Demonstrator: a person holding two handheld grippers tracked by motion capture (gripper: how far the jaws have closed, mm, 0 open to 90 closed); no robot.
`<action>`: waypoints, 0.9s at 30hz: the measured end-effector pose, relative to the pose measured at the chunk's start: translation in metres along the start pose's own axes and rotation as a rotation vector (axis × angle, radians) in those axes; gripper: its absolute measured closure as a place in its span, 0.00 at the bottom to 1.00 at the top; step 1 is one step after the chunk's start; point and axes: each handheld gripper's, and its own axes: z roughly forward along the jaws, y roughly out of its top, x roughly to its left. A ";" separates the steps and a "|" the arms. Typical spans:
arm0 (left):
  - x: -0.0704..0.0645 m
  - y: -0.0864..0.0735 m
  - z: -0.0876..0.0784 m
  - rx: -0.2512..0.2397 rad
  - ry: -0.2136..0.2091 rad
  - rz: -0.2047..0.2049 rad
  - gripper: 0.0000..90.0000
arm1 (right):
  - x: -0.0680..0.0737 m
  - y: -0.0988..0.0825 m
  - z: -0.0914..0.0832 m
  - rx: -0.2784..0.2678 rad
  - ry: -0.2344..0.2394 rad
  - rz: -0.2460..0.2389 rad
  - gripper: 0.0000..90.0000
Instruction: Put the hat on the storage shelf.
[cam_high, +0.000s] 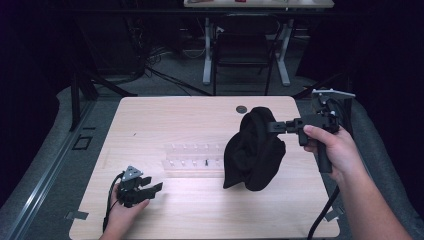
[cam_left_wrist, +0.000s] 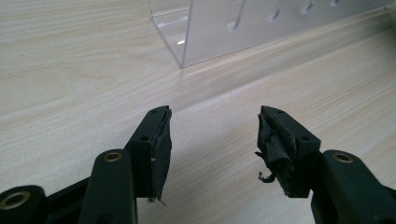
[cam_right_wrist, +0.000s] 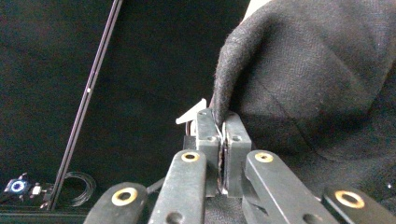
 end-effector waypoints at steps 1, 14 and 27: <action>0.000 0.000 0.000 0.000 0.000 0.000 0.50 | 0.001 0.001 0.001 -0.001 0.001 0.001 0.98; 0.000 0.000 0.000 -0.003 0.001 0.000 0.49 | 0.009 0.022 0.026 -0.004 -0.024 -0.010 0.98; 0.001 0.001 -0.002 -0.013 -0.007 0.000 0.49 | 0.015 0.041 0.049 -0.022 -0.016 -0.019 0.98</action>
